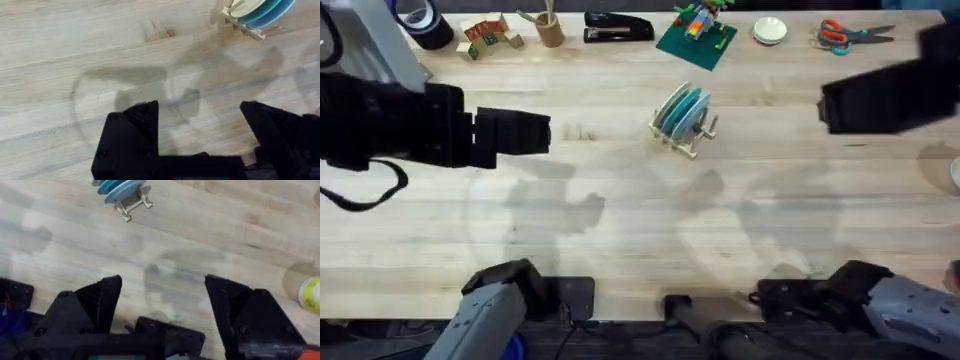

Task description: Pick up the plates from the table one by one and place each into a slot on the dish rack.

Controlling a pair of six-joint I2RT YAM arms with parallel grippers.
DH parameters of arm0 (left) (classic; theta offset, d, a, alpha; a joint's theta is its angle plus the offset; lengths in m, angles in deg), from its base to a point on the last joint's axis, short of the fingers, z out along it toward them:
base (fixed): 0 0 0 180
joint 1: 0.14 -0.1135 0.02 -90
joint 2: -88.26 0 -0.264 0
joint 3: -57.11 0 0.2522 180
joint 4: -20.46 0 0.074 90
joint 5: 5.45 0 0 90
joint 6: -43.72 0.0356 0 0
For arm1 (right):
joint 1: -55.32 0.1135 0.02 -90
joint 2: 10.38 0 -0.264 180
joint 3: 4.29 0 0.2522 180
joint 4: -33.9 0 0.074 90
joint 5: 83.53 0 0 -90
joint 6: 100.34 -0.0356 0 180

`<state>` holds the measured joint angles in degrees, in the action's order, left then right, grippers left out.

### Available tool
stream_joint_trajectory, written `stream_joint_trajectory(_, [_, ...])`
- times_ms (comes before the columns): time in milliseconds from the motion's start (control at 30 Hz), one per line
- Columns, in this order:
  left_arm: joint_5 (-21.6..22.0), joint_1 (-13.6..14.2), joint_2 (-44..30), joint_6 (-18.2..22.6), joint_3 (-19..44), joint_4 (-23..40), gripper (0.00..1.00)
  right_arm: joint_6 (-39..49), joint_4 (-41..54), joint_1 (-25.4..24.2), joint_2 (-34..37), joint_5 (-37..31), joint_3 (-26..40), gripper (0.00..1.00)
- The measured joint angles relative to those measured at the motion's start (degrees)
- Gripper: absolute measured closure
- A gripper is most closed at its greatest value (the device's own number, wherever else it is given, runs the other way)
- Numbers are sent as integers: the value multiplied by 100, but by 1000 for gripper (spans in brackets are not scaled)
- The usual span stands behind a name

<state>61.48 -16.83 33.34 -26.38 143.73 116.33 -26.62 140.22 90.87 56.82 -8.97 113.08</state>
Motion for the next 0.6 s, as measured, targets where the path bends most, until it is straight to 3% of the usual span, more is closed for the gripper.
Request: stream_joint_trajectory(600, [0, 0, 0, 0, 0, 0, 6, 177, 10, 0, -608, 0, -2, 9])
